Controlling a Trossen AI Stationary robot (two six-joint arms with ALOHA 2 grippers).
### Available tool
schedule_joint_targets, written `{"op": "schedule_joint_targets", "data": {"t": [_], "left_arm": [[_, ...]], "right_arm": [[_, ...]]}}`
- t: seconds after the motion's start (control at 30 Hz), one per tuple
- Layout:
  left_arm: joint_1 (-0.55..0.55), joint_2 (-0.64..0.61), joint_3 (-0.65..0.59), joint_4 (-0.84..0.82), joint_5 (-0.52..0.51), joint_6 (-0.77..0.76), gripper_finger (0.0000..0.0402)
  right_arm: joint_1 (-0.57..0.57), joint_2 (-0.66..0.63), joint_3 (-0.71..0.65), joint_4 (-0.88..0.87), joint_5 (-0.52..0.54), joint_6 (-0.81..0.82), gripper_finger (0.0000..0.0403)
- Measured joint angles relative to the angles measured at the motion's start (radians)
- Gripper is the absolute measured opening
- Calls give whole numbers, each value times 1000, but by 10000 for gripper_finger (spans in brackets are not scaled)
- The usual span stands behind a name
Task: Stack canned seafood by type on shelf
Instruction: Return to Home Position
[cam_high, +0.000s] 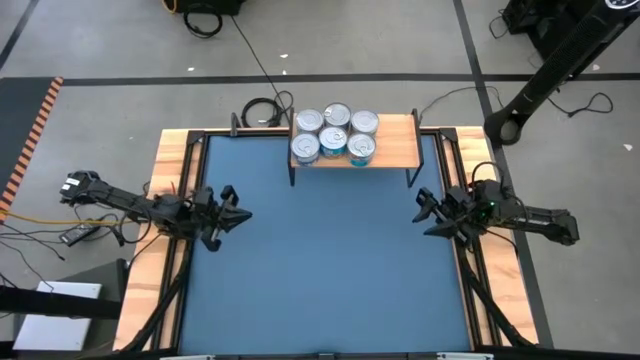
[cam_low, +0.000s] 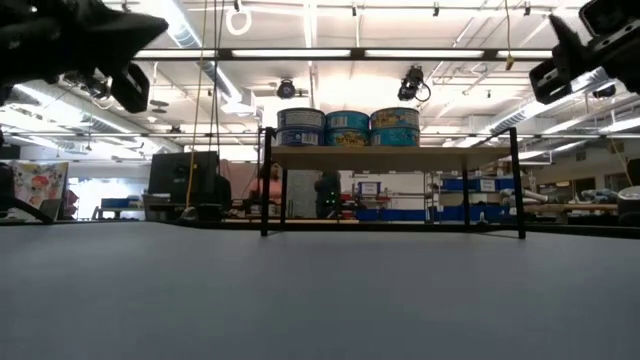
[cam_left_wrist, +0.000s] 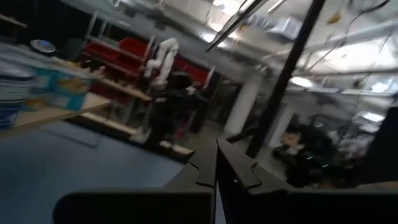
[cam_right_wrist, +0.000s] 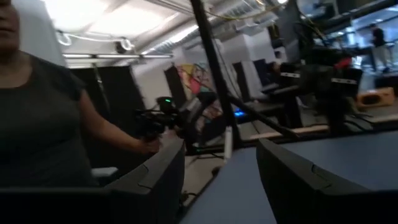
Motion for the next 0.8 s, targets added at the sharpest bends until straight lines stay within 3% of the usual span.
{"op": "schedule_joint_targets", "data": {"t": [0.4, 0.7, 0.8], "left_arm": [[0, 0, 0, -223, -52, 34, 10], [1, 0, 0, -336, -80, 18, 10], [2, 1, 0, -307, -85, 10, 10]], "right_arm": [[0, 0, 0, -222, 60, -125, 205], [-1, 13, 0, -227, 84, -198, 204], [-1, 13, 0, -224, 164, -200, 202]]}}
